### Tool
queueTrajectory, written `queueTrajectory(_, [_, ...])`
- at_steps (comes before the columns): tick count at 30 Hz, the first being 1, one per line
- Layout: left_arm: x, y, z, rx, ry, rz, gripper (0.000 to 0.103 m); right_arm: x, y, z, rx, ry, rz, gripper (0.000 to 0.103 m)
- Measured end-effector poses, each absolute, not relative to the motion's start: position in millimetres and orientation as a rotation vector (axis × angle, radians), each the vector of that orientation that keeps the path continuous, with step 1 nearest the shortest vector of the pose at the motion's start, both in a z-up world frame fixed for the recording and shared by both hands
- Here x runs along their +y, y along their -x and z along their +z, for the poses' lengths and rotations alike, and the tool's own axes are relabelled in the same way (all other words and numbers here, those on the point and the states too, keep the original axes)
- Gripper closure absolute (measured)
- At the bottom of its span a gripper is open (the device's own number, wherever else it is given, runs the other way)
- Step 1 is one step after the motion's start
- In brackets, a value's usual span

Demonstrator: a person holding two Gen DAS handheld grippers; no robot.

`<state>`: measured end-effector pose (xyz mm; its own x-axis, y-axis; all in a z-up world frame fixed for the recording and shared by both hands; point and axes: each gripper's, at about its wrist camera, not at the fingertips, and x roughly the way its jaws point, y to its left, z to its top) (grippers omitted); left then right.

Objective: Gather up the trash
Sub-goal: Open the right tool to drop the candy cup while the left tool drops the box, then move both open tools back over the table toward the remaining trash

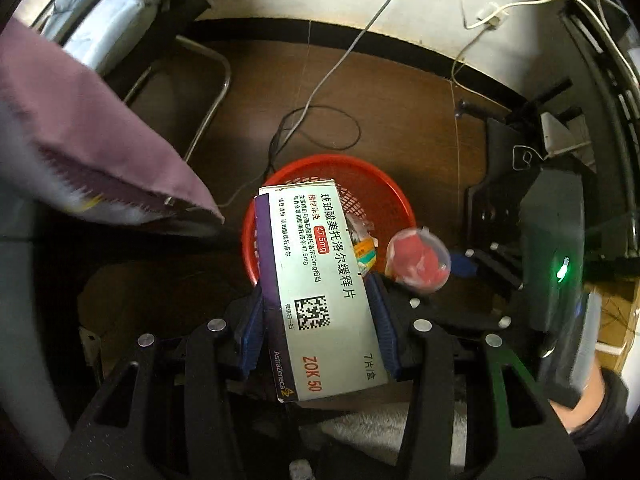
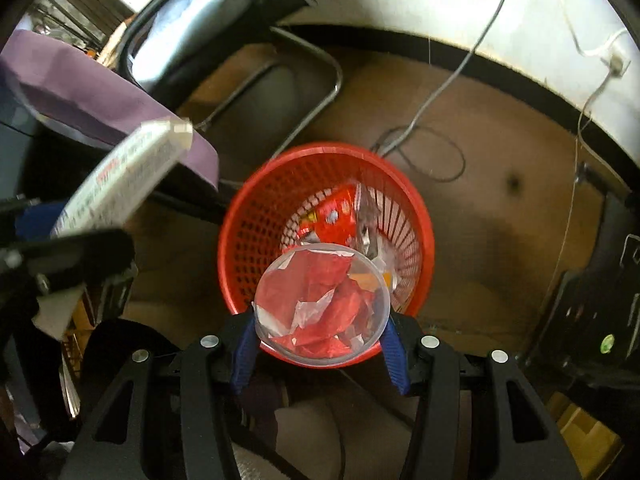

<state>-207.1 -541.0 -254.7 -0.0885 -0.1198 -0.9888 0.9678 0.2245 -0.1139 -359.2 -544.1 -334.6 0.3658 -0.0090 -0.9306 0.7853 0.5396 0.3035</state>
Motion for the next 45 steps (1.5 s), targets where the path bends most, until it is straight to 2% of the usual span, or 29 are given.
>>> queueTrajectory(9, [-561,211,-280,1.343,-0.956,-1.126,0.054,-547,349,-369,1.125,-0.908,-0.593,0.049])
queueTrajectory(11, [-561,209,-280,1.353,-0.957,-1.116,0.049,-546,347,-371,1.128,-0.906,-0.596,0.046])
queueTrajectory(13, [-562,208,-277,1.353,-0.942,-1.113,0.04,-546,350,-368,1.13,-0.899,-0.606,0.038])
queueTrajectory(16, [-561,205,-270,1.342,-0.915,-1.114,0.034,-544,353,-362,1.12,-0.896,-0.616,0.036])
queueTrajectory(22, [-547,213,-241,1.302,-0.896,-1.146,0.03,-543,364,-345,1.11,-0.887,-0.644,0.036])
queueTrajectory(25, [-537,222,-219,1.234,-0.874,-1.173,0.026,-544,370,-328,1.098,-0.86,-0.665,0.035])
queueTrajectory(31, [-508,223,-184,1.152,-0.838,-1.2,0.025,-540,369,-286,1.062,-0.805,-0.689,0.034])
queueTrajectory(34, [-491,223,-161,1.057,-0.826,-1.202,0.025,-532,360,-263,1.087,-0.748,-0.686,0.034])
queueTrajectory(38, [-456,215,-113,0.964,-0.745,-1.213,0.025,-523,355,-212,1.055,-0.67,-0.726,0.03])
queueTrajectory(45, [-380,173,-21,0.836,-0.548,-1.145,0.015,-494,329,-104,0.869,-0.555,-0.694,0.024])
